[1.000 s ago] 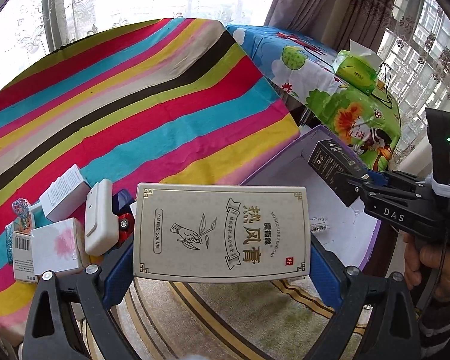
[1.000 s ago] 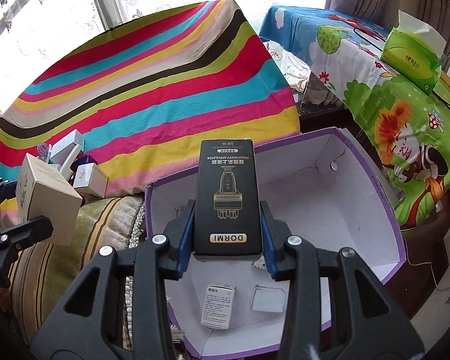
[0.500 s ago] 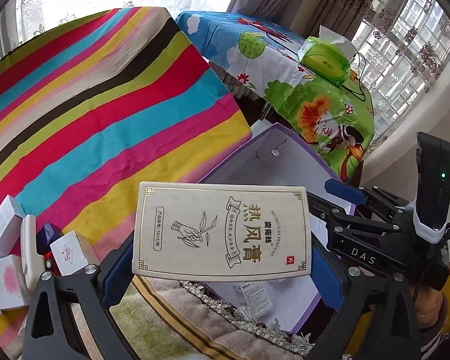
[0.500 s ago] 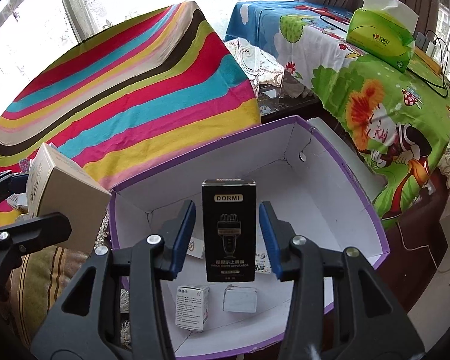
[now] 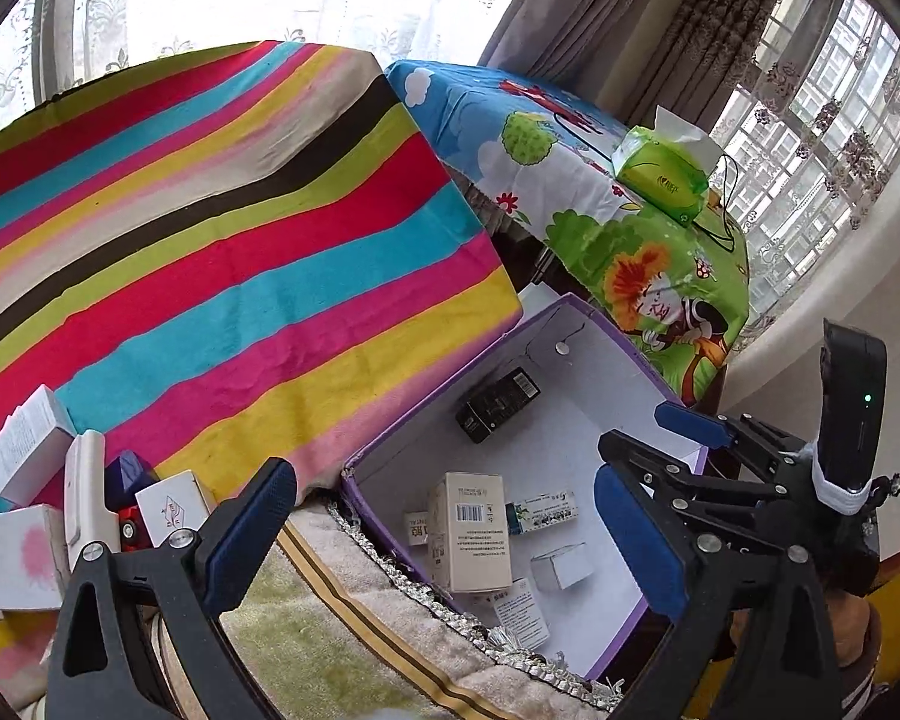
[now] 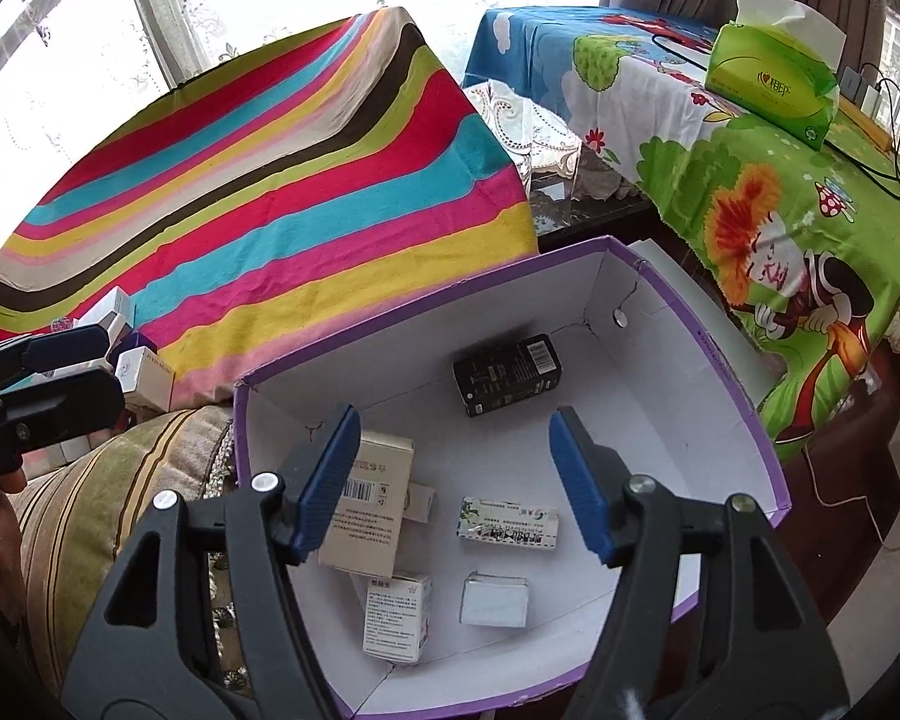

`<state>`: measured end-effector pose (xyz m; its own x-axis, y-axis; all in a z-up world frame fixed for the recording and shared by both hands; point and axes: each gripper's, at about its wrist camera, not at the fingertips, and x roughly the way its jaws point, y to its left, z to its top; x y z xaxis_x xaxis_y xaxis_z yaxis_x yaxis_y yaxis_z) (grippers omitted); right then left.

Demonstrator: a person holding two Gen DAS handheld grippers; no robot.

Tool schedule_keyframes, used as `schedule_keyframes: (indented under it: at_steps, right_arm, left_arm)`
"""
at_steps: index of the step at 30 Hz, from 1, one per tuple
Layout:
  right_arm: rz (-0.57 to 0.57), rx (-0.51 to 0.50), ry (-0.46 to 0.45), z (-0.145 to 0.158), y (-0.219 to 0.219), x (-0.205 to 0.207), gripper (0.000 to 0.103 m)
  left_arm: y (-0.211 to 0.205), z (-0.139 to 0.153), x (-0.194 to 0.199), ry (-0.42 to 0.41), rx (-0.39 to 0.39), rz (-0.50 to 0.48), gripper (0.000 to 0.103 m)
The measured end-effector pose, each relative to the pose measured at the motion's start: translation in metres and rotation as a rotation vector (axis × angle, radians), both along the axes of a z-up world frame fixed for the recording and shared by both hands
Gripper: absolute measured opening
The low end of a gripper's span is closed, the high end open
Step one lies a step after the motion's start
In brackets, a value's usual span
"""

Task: Organize rigid objects

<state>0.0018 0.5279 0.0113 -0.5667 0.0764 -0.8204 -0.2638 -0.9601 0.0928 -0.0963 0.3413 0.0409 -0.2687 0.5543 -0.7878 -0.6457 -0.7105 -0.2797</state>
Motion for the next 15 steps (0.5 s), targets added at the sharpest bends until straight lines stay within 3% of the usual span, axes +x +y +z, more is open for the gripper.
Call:
schedule_keyframes:
  at_steps: [4, 15]
  right_arm:
    - [0.021, 0.002, -0.003, 0.001, -0.007, -0.003, 0.072]
    - [0.117, 0.010, -0.011, 0.008, -0.044, -0.012, 0.072]
  left_arm:
    - [-0.009, 0.007, 0.006, 0.060, -0.022, -0.026, 0.101]
    - [-0.065, 0.005, 0.004, 0.025, 0.002, 0.063, 0.100]
